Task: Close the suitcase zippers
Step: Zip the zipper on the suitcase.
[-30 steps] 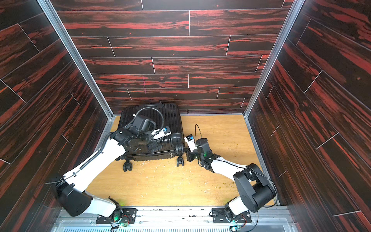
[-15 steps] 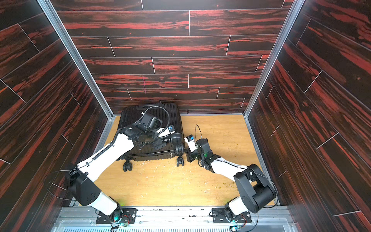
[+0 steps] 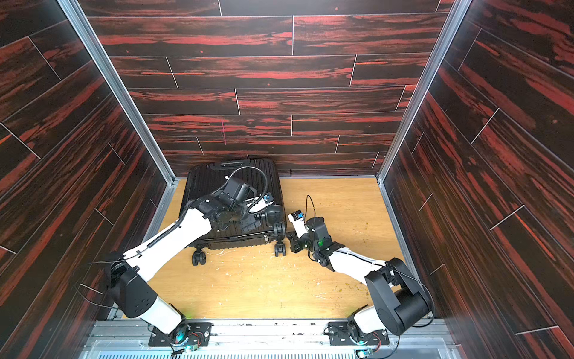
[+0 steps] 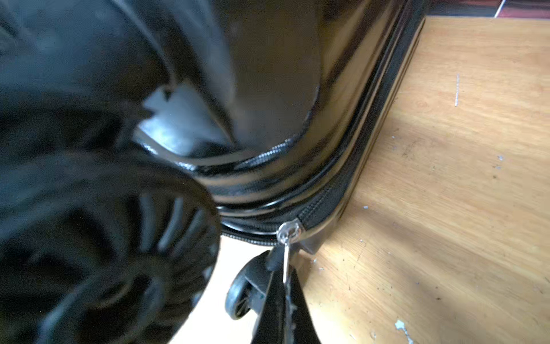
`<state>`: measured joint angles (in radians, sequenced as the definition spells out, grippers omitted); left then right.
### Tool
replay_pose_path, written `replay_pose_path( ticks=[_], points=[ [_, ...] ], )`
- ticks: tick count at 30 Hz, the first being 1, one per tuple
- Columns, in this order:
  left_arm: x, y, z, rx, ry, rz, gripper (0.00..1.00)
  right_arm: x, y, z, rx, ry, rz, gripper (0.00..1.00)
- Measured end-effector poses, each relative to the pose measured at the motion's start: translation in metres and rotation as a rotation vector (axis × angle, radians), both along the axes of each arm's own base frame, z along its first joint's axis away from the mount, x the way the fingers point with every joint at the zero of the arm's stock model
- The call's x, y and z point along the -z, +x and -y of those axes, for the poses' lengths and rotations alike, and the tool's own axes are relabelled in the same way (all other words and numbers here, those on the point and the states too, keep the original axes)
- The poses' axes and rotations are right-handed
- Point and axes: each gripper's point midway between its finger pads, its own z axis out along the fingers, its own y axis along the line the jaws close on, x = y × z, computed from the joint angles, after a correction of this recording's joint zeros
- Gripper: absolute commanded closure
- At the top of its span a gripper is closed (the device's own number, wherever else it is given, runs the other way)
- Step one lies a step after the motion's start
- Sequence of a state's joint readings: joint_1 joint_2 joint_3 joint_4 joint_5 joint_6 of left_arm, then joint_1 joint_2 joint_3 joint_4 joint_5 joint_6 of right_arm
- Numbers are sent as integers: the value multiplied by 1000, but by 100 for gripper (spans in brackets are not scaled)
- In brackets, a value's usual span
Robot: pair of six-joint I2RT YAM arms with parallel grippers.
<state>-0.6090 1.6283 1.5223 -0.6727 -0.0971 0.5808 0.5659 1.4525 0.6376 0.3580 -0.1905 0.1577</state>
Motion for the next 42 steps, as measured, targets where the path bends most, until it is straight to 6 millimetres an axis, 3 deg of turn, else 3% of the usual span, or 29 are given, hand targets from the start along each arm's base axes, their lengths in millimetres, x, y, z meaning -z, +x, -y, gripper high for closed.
replay_pose_path(
  ticks=[42],
  points=[
    [10,24,24,-98,-81,34,10,-8,-7,-13,83,307,-101,100]
  ],
)
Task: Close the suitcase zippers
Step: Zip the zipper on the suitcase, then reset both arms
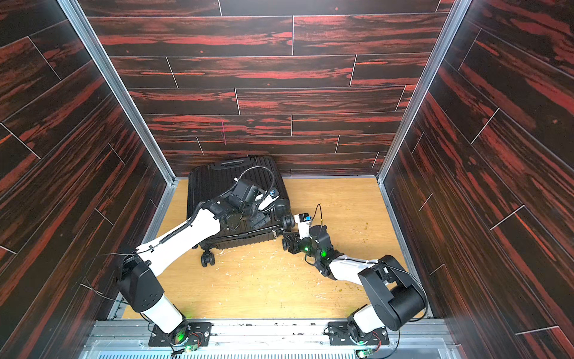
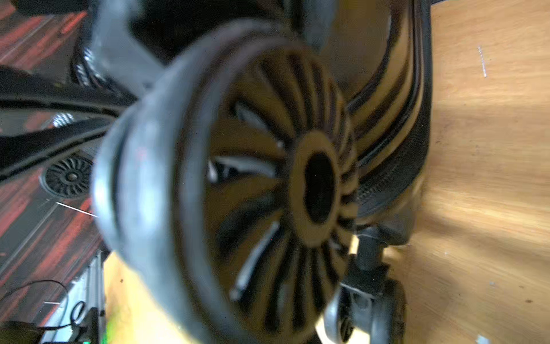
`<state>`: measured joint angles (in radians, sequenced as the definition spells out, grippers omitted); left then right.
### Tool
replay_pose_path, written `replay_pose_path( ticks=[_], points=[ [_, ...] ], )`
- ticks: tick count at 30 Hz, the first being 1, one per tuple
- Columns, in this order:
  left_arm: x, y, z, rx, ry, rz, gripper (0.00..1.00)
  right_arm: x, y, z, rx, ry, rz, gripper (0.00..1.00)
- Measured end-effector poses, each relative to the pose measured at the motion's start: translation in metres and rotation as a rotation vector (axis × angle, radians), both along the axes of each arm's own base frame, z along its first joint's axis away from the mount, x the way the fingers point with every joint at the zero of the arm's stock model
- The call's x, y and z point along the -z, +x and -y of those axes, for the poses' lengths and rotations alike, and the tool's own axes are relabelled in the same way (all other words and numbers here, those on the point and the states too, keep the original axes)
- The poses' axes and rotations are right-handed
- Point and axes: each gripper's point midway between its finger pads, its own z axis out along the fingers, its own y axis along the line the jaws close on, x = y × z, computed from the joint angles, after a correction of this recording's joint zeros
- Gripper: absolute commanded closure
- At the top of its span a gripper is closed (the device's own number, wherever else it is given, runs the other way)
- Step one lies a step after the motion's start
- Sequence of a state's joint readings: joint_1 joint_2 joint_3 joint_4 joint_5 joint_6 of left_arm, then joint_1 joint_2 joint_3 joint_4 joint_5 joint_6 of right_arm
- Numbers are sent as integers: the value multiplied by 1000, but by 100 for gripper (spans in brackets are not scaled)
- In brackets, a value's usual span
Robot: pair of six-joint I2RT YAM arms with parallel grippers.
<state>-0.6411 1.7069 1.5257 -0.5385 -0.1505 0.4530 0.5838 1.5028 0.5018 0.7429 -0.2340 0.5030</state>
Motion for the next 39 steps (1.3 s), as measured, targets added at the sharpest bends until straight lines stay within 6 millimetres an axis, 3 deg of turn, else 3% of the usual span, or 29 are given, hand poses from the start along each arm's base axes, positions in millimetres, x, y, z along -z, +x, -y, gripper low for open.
replay_pose_path(
  ticks=[14,18,23,26,28,31,34,37,39],
  points=[
    [-3,4,5,8,-20,5,9,3,4,-2,22,23,-7,100],
    [-9,2,7,31,-62,-2,7,6,4,-3,33,-2,2,84],
    [-28,3,27,74,-227,33,5,9,-25,-19,-62,-23,11,69],
    [-47,-5,33,89,-335,76,5,15,-29,-13,-45,-55,13,64],
    [-71,-11,29,67,-413,129,6,17,-26,-7,-17,-83,21,62],
    [-115,-12,8,-52,-515,254,6,16,-19,4,43,-128,46,61],
    [-155,-10,-35,-244,-594,396,6,14,-11,20,129,-185,76,60],
    [-179,-12,-91,-465,-640,516,6,6,-1,43,244,-254,120,59],
    [-185,-15,-140,-644,-653,587,6,1,5,61,332,-306,148,58]
  ],
)
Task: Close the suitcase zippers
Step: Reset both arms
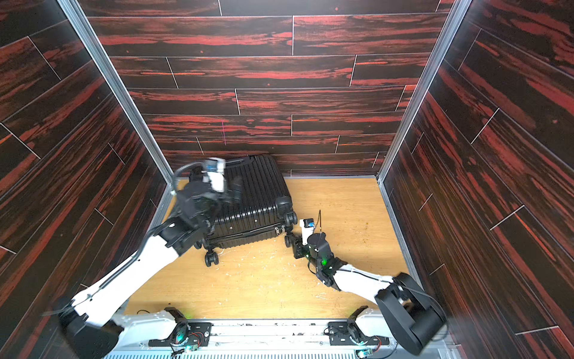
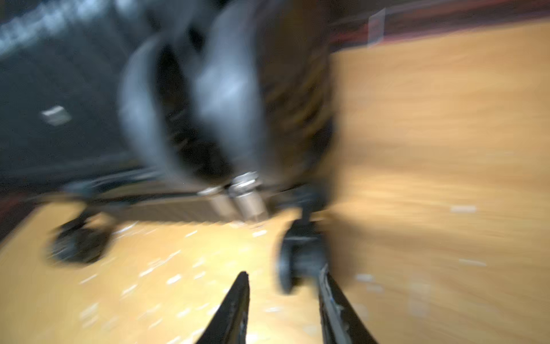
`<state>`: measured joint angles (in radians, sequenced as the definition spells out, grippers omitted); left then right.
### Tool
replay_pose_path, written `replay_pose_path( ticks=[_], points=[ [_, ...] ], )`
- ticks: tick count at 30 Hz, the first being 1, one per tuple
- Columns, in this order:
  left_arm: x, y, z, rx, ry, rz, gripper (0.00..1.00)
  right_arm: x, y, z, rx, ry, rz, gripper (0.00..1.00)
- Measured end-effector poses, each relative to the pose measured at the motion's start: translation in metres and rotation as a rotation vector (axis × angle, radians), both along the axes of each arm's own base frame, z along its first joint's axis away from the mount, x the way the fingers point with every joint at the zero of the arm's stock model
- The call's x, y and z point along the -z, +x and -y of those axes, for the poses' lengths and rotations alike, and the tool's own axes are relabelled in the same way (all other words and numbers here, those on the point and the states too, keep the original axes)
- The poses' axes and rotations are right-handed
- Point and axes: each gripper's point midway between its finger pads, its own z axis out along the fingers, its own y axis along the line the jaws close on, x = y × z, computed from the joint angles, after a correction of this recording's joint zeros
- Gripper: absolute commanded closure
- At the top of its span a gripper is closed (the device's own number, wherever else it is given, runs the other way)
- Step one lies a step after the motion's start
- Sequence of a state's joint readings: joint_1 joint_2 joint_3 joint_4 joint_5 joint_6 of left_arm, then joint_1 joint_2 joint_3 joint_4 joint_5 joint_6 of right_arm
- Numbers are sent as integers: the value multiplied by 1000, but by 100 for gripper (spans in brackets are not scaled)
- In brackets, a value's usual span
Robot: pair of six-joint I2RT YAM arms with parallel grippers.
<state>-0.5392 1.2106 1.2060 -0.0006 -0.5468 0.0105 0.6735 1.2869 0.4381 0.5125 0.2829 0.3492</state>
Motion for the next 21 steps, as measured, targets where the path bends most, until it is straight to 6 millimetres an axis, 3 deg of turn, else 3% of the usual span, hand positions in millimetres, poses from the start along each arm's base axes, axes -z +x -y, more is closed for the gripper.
replay_pose_path(
  ticks=[3,6,11,15,18,21],
  points=[
    [7,-10,-72,-254,-58,12,6,-5,7,27,119,-76,37,57],
    [32,-33,-138,-494,-79,2,6,-12,13,55,228,-142,63,56],
    [97,-75,-203,-759,-72,-60,6,-33,25,106,381,-202,103,55],
    [162,-100,-230,-872,-46,-153,6,-57,34,149,494,-224,151,54],
    [212,-109,-232,-866,-11,-238,2,-66,38,177,556,-248,175,53],
    [254,-109,-229,-812,-2,-304,0,-64,40,191,576,-273,198,53]
  ],
)
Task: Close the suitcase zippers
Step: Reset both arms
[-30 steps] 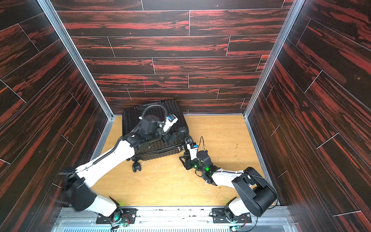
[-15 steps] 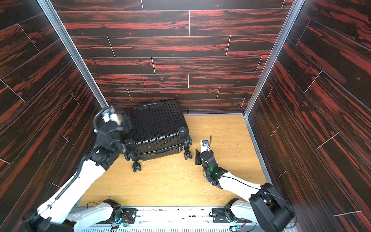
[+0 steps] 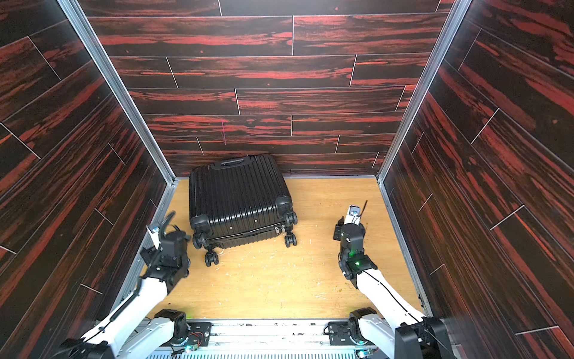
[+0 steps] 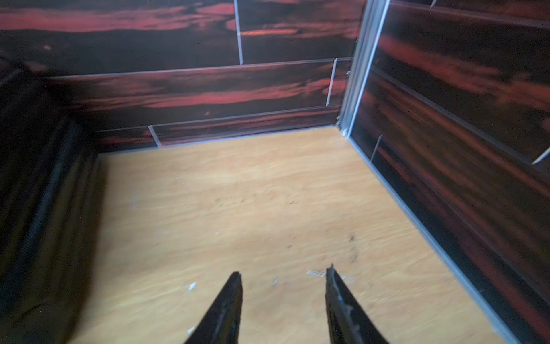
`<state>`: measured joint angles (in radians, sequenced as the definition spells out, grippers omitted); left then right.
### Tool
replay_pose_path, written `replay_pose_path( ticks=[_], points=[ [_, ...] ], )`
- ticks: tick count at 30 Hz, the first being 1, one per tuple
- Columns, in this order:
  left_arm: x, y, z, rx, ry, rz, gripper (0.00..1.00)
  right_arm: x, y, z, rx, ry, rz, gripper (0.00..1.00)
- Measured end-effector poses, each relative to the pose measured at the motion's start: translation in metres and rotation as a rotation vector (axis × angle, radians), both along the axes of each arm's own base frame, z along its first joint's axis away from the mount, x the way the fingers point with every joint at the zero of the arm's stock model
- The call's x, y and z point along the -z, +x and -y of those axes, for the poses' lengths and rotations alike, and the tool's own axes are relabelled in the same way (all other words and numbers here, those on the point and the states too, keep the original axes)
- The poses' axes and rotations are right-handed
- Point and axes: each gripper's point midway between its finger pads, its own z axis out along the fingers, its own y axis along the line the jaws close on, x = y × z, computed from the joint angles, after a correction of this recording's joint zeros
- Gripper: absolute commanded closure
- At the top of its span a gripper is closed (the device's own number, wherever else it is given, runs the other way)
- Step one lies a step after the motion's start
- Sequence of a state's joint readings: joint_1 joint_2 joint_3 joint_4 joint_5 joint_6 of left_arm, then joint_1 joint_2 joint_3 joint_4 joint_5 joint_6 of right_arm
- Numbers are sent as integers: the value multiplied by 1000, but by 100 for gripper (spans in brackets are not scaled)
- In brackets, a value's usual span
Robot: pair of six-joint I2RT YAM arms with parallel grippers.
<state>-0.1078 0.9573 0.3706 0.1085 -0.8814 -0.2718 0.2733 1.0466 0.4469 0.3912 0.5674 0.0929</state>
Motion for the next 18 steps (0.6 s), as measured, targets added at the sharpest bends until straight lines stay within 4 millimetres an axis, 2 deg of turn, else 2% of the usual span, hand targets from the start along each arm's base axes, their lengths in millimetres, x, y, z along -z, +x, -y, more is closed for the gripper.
replay_pose_path(
  ticks=[3,6,9,13,18],
  points=[
    [33,7,6,76,-41,-33,0,17,2,4,-10,-31,-17,51],
    [52,20,10,149,-92,-81,0,41,1,5,-38,-52,-55,49],
    [53,40,15,219,-127,-79,0,56,2,7,-69,-45,-66,48],
    [48,61,18,296,-153,-39,0,61,6,14,-98,-6,-28,48],
    [47,72,19,349,-161,17,0,66,7,26,-112,50,17,47]
  ],
)
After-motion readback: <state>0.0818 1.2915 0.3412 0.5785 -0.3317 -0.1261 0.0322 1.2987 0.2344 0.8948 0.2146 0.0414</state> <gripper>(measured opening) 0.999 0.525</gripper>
